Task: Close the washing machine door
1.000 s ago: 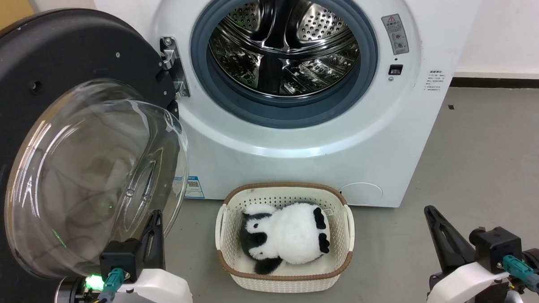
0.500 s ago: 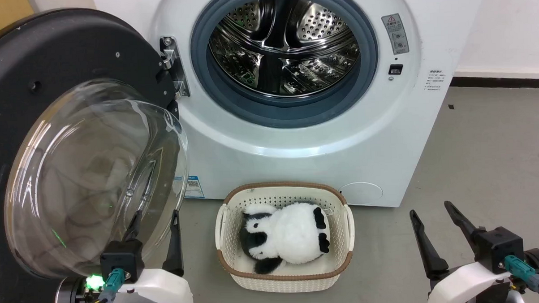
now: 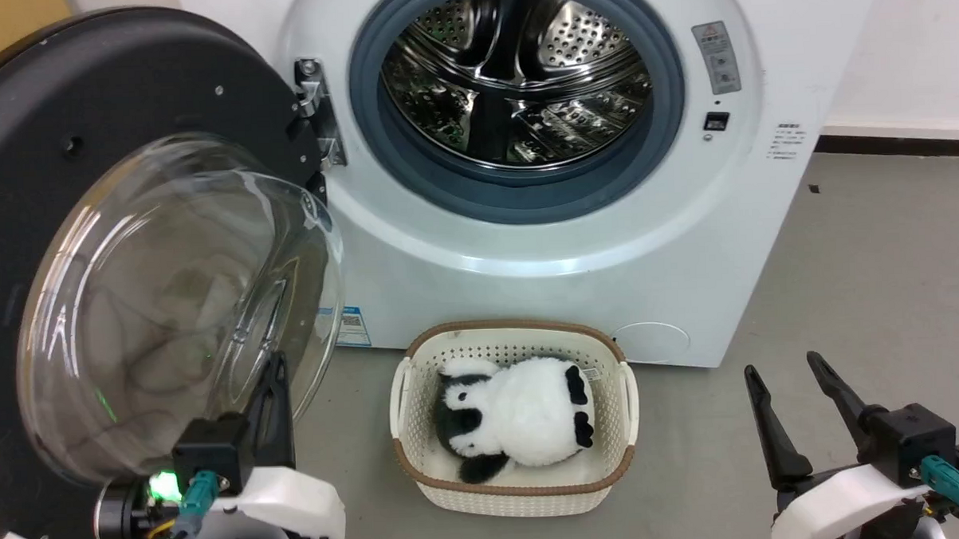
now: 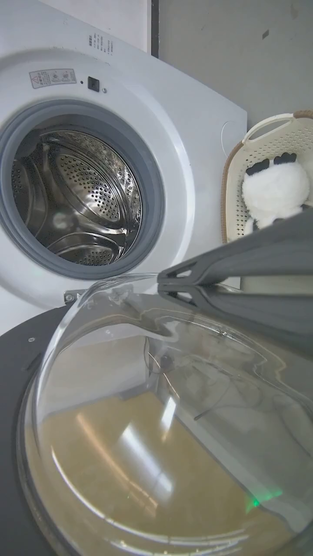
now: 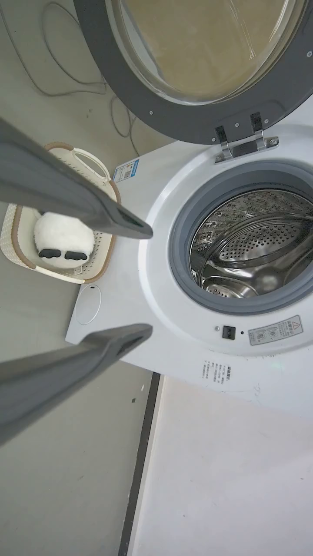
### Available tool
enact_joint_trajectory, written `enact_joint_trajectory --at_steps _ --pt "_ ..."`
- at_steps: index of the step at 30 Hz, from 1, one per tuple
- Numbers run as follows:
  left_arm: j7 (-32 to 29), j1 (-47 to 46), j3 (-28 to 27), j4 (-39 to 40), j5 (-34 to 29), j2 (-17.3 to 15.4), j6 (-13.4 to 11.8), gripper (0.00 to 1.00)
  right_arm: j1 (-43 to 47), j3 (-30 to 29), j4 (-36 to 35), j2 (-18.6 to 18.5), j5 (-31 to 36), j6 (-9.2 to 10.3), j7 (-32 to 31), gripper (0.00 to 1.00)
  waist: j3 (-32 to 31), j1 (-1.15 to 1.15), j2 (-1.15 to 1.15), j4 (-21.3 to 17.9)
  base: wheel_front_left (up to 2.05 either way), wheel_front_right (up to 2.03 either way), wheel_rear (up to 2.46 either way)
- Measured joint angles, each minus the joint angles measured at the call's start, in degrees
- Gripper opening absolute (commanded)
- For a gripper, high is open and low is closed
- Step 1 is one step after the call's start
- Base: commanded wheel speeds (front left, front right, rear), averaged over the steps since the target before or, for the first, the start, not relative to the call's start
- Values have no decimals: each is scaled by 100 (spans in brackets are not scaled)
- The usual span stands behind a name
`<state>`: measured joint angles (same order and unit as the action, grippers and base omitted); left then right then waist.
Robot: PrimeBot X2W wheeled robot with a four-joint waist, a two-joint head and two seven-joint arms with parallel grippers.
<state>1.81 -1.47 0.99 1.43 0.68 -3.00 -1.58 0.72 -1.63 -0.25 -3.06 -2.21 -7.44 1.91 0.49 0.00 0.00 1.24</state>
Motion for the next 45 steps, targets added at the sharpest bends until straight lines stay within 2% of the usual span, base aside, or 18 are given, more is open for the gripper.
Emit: enact_joint_trajectory --at_steps 13,22,26,34,45 --pt "168 -683 -63 586 103 -101 183 0 -2 -119 -10 0 -199 0 148 100 66 0 0 374 0 0 0" --pt "265 -1272 -328 759 328 -199 331 0 -3 -214 7 0 -323 0 245 100 112 0 0 748 0 0 0" --pt "323 -1497 -563 804 612 -240 374 0 -5 -258 14 0 -347 0 310 100 138 0 0 921 0 0 0" --pt "417 -1766 -1203 777 1207 -544 428 0 -58 -318 56 0 -409 0 402 100 239 0 0 1180 0 0 0" --pt "538 -2059 -2385 136 1811 -800 480 0 -130 -403 146 1 -543 0 533 100 353 0 0 1468 0 0 0"
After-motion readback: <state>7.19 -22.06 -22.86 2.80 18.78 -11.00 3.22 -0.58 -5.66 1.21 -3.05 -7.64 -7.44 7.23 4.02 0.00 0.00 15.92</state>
